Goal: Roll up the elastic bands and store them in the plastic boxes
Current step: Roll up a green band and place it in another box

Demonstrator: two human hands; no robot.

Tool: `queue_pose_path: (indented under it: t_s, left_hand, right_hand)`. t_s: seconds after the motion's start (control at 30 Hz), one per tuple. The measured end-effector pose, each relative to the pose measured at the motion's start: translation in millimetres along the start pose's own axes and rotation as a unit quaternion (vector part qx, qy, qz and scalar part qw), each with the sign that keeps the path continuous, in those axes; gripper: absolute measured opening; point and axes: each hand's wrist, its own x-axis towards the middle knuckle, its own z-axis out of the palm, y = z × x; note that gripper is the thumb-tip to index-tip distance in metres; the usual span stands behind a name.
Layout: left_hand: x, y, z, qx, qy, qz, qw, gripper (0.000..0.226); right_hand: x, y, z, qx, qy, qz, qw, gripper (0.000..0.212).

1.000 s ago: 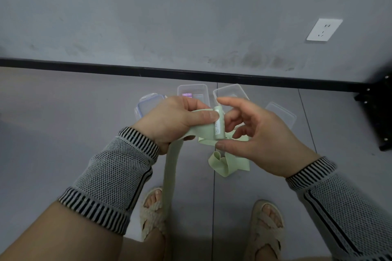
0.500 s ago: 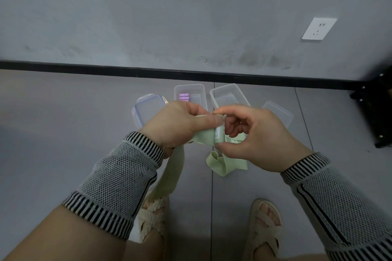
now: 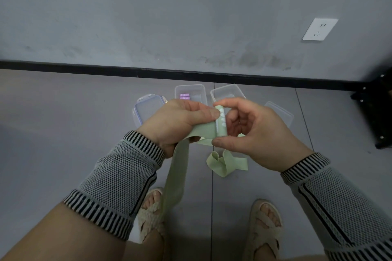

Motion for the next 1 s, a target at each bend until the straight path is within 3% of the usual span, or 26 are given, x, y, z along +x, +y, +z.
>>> queue_pose_path:
  t_s: [0.2, 0.33, 0.5, 0.6, 0.8, 0.93, 1.0]
  left_hand:
    - [1, -4, -6, 0.156, 0.007, 0.049, 0.987, 0.042]
    - [-2, -2, -7, 0.254, 0.019, 0.064, 0.965, 0.032]
    - [-1, 1, -9, 0.199, 0.044, 0.084, 0.975, 0.025]
    - [-1, 2, -4, 0.169, 0.059, 0.080, 0.980, 0.028]
    - [3, -4, 14, 0.261, 0.141, 0.099, 0.950, 0.037]
    - [4, -4, 18, 0.260, 0.151, 0.101, 0.948, 0.030]
    - [5, -3, 15, 0.212, 0.142, 0.091, 0.963, 0.030]
  right_hand:
    - [-4, -4, -5, 0.072, -0.002, 0.017, 0.997, 0.055]
    - [-6, -5, -8, 0.083, -0.017, 0.025, 0.996, 0.055]
    - [-4, -6, -9, 0.100, -0.021, 0.025, 0.994, 0.053]
    - [-3, -6, -8, 0.023, -0.002, 0.013, 1.000, 0.054]
    - [-1, -4, -6, -0.203, 0.015, -0.015, 0.979, 0.051]
    - [-2, -2, -3, -0.249, 0.026, -0.027, 0.968, 0.051]
    - [-2, -1, -3, -0.212, 0.031, -0.011, 0.977, 0.057]
